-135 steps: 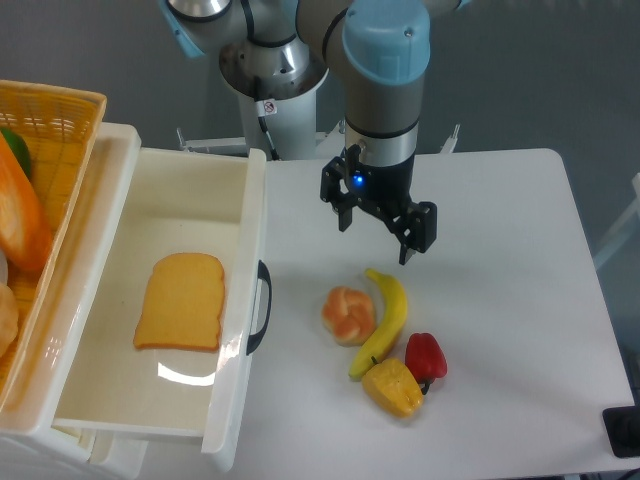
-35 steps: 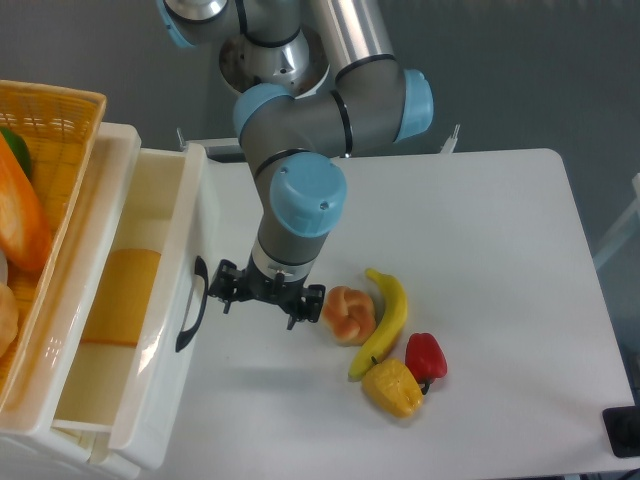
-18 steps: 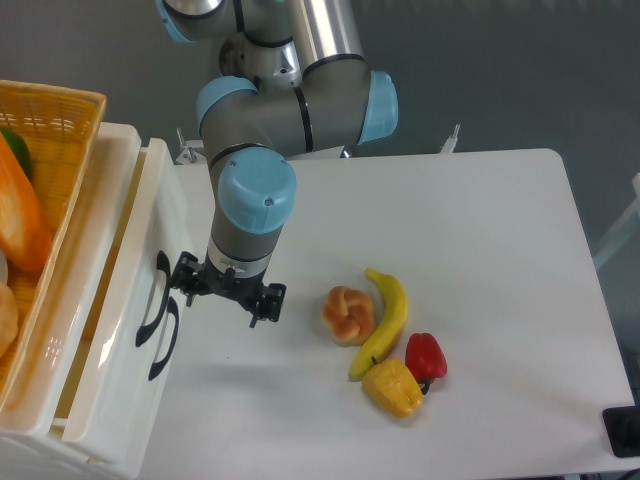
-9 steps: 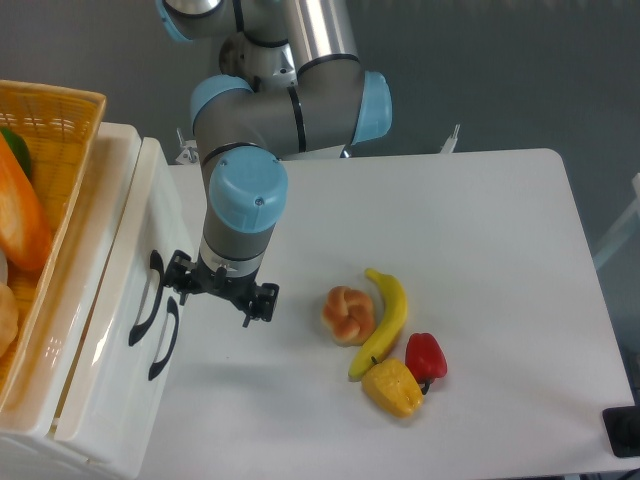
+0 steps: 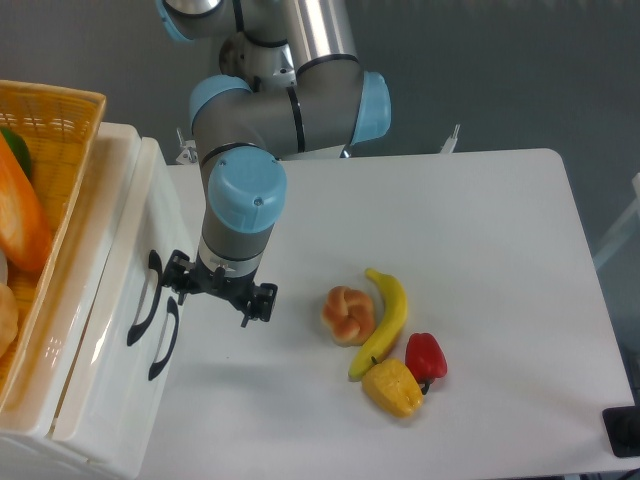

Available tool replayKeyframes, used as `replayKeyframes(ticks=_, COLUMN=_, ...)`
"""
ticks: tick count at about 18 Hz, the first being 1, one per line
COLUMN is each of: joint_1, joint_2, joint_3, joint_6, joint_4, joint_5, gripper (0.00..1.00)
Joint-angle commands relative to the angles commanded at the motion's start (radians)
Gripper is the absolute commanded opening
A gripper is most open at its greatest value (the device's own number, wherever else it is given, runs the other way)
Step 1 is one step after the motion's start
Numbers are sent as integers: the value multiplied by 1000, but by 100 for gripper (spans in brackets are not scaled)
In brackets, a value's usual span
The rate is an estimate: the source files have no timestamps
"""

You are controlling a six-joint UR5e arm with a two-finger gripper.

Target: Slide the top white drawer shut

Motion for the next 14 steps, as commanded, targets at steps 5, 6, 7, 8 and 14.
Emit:
replayKeyframes(ticks=5, joint_1=0, joint_2=0, joint_3=0, joint_6=-2, joint_4=0, joint_5=-6, gripper=100)
replayKeyframes(ticks=6, joint_1=0, joint_2=0, joint_3=-2, joint_6=-2, joint_4=0, joint_5=-9, gripper=100)
replayKeyframes(ticks=7, joint_1=0, joint_2=-2, joint_3=0, joint_6=-2, joint_4=0, joint_5=-9, gripper=100)
replayKeyframes(ticks=8, joint_1=0, joint_2=0, joint_3=0, joint_6=-2, joint_4=0, joint_5=-9, gripper=100)
replayKeyframes(ticks=14, joint_1=0, joint_2=0, joint_3=-2, joint_6=-2, joint_4=0, joint_5=-9, gripper=100)
